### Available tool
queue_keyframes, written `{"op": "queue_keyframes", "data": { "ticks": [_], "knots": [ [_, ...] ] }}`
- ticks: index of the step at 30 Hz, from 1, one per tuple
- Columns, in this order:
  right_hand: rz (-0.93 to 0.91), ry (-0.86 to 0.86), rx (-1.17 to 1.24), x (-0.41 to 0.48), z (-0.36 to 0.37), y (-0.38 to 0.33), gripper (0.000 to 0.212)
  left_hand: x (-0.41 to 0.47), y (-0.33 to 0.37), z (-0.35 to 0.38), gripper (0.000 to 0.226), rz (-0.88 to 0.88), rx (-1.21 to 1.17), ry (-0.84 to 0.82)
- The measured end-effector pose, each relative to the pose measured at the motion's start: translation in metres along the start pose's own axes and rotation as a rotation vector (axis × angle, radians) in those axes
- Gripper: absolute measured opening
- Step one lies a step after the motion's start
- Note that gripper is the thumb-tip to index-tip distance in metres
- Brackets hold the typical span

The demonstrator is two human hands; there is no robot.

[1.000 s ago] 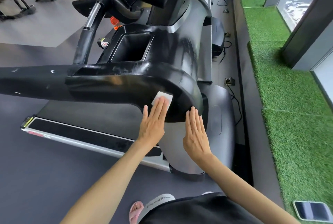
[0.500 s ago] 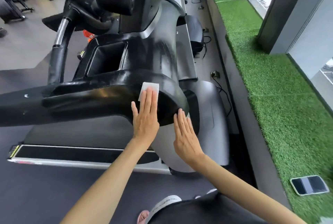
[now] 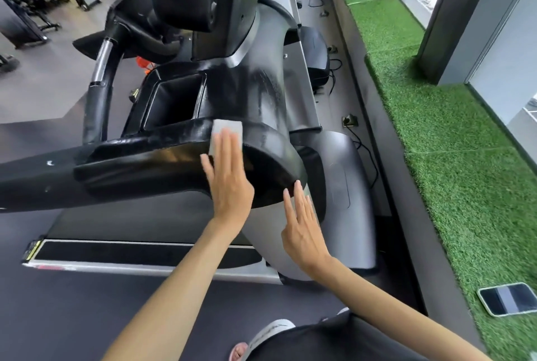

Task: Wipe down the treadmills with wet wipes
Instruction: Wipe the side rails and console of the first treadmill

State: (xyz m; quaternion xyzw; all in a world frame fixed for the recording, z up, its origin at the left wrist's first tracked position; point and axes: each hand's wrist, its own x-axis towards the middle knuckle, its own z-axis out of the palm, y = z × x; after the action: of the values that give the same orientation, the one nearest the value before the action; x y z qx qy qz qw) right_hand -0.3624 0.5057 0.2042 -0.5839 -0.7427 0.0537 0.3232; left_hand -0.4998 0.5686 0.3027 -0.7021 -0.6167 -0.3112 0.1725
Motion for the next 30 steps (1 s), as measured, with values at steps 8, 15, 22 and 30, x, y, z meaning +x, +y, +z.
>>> {"op": "queue_keyframes", "data": {
  "ticks": [8, 15, 22, 30],
  "knots": [
    [0.026, -0.011, 0.073, 0.0, -0.007, 0.004, 0.073, -0.012, -0.001, 0.014, 0.05, 0.533, 0.085, -0.041],
    [0.058, 0.008, 0.078, -0.004, -0.01, 0.009, 0.074, -0.017, 0.001, 0.024, 0.047, 0.75, 0.159, -0.128],
    [0.08, 0.016, 0.032, -0.011, -0.017, 0.016, 0.065, -0.029, 0.001, 0.023, 0.055, 0.891, 0.309, -0.371],
    [0.173, -0.059, 0.105, -0.017, -0.031, 0.015, 0.037, -0.054, 0.008, 0.011, 0.047, 0.983, 0.316, -0.684]
  ]
}}
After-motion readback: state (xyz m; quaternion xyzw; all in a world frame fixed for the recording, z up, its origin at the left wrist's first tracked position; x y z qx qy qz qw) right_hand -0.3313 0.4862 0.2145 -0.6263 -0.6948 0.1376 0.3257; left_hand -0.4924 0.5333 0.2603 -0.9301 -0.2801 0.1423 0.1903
